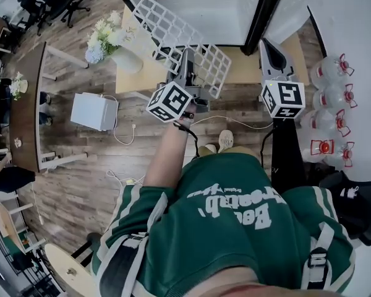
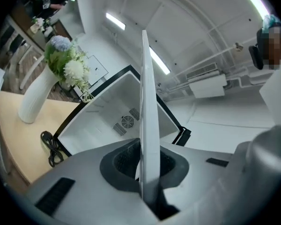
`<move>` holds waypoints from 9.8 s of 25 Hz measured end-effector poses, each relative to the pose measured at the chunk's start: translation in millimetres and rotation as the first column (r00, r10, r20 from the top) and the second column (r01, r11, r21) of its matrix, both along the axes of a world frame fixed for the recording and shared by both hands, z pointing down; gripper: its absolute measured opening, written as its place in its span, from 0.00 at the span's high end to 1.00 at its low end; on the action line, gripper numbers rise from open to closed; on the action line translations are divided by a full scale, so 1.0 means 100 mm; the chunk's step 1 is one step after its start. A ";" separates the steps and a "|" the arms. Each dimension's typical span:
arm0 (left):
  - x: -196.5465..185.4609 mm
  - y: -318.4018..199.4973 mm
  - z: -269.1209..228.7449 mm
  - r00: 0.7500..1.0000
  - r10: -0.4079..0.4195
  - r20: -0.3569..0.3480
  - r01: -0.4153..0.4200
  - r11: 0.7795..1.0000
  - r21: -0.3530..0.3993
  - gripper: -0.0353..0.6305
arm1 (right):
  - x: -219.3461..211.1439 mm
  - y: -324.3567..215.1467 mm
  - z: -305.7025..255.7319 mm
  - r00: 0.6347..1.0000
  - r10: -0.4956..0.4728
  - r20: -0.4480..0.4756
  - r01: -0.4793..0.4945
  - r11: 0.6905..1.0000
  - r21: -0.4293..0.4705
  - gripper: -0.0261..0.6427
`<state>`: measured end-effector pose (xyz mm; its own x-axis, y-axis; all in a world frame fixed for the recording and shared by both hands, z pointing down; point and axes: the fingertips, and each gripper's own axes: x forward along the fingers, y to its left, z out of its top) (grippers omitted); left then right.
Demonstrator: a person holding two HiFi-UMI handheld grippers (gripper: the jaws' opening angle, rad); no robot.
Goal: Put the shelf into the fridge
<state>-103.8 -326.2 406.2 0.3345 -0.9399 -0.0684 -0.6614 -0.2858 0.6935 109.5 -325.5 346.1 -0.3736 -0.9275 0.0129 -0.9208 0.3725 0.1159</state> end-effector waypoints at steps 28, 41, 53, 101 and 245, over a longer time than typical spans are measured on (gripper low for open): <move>0.39 -0.44 0.49 0.638 -0.157 -0.754 0.101 0.988 -0.121 0.91 | 0.60 -0.21 0.06 0.999 -0.033 0.005 0.033 0.999 0.036 0.96; 0.28 -0.79 0.66 0.631 -0.197 -0.750 0.115 0.980 -0.162 0.91 | 0.63 -0.28 0.05 1.000 0.000 -0.024 0.000 1.000 0.031 0.96; 0.25 -0.97 0.71 0.624 -0.238 -0.744 0.146 0.971 -0.188 0.91 | 0.58 -0.33 -0.07 1.000 0.006 -0.028 -0.004 0.999 0.051 0.96; 0.37 -1.43 0.55 0.797 -0.265 -0.542 0.117 0.949 -0.292 0.90 | 0.33 -0.38 0.05 0.998 -0.062 -0.015 0.063 0.998 0.031 0.96; 0.58 -0.30 -0.88 0.565 -0.205 0.800 -0.062 0.956 0.288 0.62 | -0.01 -0.41 0.05 0.991 -0.129 0.044 0.127 0.991 0.047 0.95</move>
<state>-45.6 -356.2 317.9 0.3033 -0.9521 -0.0394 -0.9265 -0.2850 -0.2458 108.9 -366.8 350.8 -0.4888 -0.8712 -0.0468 -0.8705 0.4834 0.0928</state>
